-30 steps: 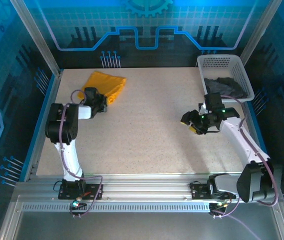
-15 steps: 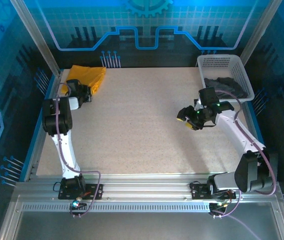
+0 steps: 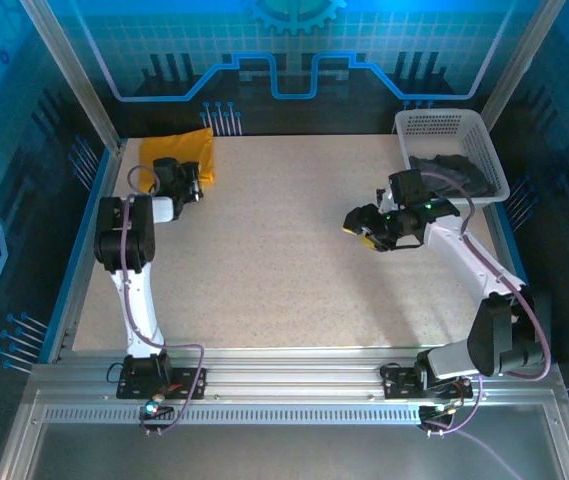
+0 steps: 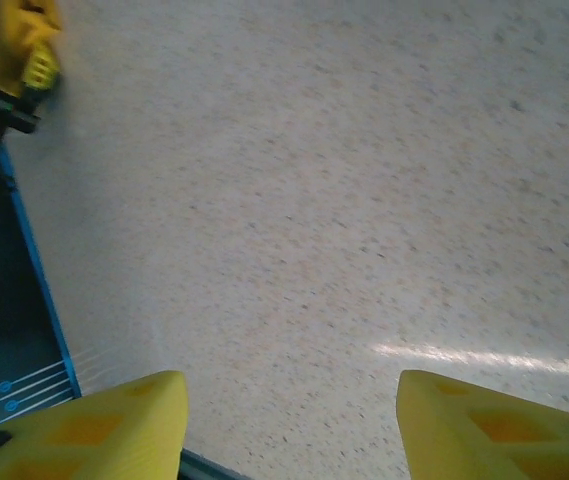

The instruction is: Fold and stack the t-shirts

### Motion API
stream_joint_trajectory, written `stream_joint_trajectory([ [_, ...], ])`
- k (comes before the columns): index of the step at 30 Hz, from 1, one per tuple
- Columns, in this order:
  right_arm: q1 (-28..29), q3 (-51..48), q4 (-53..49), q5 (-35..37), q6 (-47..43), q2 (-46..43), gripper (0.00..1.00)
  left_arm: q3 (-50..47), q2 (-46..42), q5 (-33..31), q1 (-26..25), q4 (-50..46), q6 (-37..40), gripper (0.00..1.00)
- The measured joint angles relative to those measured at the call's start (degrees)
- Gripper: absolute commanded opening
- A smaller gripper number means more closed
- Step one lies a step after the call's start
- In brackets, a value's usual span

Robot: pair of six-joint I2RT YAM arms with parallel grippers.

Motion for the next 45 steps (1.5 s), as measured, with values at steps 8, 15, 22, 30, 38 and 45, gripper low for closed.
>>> stream_joint_trajectory([
  [8,0.1,-1.9,13.0,-0.7,1.6,-14.0,0.99,-5.3,-20.5,1.2,-1.2,-13.4,11.7,0.99],
  [15,-0.7,1.1,12.1,0.1,2.2,-15.1,1.00,-8.2,-51.0,-3.3,-6.4,-29.4,25.0,0.99],
  [22,-1.0,3.8,-0.3,16.2,-3.2,-19.1,1.00,-17.1,-67.7,-29.8,-17.2,-54.0,32.4,0.99],
  [30,-1.7,-21.3,12.3,40.8,-15.5,-27.5,1.00,-41.4,-83.3,-42.7,-17.0,-50.5,62.5,0.99],
  [38,-4.7,-35.2,33.9,47.4,-30.0,-16.0,1.00,-57.4,-71.8,-35.1,-10.4,-23.4,74.0,0.99],
  [45,-6.2,-35.5,53.2,42.4,-36.7,-2.8,1.00,-55.9,-51.9,-29.0,-5.4,-1.9,74.1,0.99],
])
